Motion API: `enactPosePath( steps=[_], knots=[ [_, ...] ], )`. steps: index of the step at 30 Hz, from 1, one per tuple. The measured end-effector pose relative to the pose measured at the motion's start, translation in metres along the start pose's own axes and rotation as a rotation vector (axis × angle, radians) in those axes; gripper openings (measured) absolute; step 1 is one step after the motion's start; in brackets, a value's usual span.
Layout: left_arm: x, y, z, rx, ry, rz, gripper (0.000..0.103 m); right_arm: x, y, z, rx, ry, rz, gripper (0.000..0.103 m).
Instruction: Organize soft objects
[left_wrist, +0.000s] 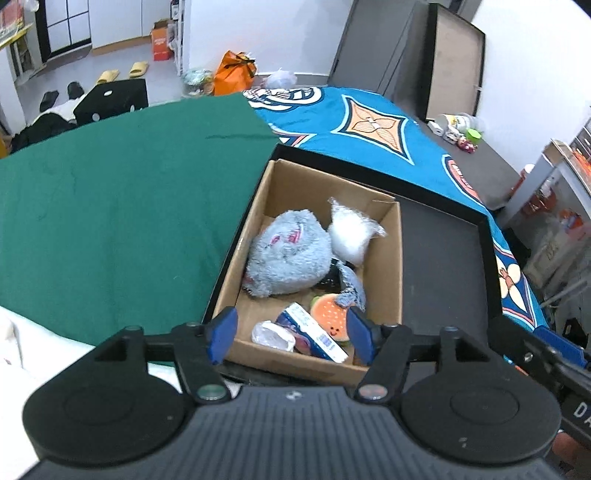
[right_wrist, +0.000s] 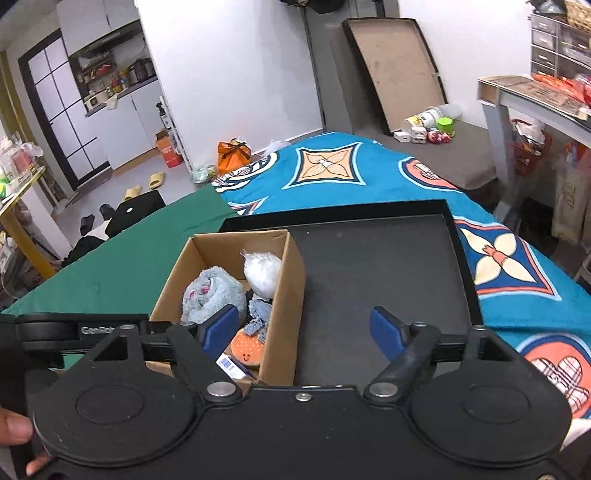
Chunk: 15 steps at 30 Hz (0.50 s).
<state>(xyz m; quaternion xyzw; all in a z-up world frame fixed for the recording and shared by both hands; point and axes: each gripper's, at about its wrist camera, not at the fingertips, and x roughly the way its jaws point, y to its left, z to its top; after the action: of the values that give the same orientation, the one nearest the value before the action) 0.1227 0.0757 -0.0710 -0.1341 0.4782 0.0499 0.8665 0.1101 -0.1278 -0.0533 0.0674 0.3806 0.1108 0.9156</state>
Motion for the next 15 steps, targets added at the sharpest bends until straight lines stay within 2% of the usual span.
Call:
enactPosePath(
  steps=[8, 11, 15],
  knots=[
    [-0.02, -0.004, -0.01, 0.013, 0.017, -0.023, 0.079, -0.021, -0.009, -0.006, 0.018, 0.002, 0.009, 0.103],
    [-0.029, -0.008, -0.013, 0.023, 0.016, -0.03, 0.091, -0.028, -0.013, -0.007, 0.036, 0.015, 0.006, 0.103],
    [-0.046, -0.013, -0.019, 0.044, -0.007, -0.055, 0.099, -0.041, -0.014, -0.01, 0.031, 0.019, 0.019, 0.103]
  ],
)
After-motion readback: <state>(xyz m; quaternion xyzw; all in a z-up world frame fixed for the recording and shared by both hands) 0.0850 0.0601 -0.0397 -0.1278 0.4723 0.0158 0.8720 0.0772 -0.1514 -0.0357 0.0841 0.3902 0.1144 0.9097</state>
